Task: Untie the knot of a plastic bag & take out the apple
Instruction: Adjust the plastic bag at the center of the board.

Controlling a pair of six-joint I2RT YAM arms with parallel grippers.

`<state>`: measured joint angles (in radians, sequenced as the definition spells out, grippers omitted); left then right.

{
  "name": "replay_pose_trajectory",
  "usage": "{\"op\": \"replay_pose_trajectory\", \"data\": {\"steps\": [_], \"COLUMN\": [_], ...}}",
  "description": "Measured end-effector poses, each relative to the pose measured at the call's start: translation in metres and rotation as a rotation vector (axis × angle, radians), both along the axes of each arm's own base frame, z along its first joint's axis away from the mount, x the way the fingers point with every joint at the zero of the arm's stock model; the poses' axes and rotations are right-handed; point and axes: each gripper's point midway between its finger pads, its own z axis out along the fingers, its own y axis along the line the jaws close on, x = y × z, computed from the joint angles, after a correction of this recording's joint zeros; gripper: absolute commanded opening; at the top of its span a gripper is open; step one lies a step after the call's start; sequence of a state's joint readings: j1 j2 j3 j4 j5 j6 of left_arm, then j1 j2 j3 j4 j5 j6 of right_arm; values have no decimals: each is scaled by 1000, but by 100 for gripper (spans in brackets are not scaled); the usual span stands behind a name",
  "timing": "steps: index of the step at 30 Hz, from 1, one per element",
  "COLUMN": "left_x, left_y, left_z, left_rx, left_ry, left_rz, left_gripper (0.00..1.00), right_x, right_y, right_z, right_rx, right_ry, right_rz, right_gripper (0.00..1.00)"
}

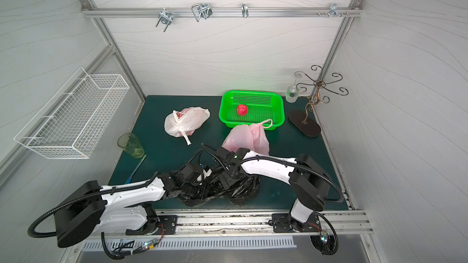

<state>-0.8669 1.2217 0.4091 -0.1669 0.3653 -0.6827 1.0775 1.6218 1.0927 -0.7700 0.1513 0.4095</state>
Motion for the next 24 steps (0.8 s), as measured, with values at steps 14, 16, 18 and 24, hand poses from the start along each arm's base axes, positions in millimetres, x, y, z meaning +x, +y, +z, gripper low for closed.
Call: {"op": "replay_pose_trajectory", "data": {"steps": [14, 16, 18, 24], "left_x": [6, 6, 6, 7], "left_y": [-7, -8, -9, -10], "left_z": [0, 0, 0, 0], "left_rx": [-17, -22, -25, -27], "left_ry": [-20, -20, -21, -26], "left_rz": [-8, -11, -13, -17], "left_gripper": [34, 34, 34, 34], "right_x": [13, 17, 24, 48], "right_y": [-56, -72, -84, -92], "right_z": [2, -2, -4, 4], "right_rx": [-113, -149, -176, -216], "right_ry": [0, 3, -9, -99], "right_rz": [-110, -156, -200, -276], "right_gripper": [99, 99, 99, 99]}}
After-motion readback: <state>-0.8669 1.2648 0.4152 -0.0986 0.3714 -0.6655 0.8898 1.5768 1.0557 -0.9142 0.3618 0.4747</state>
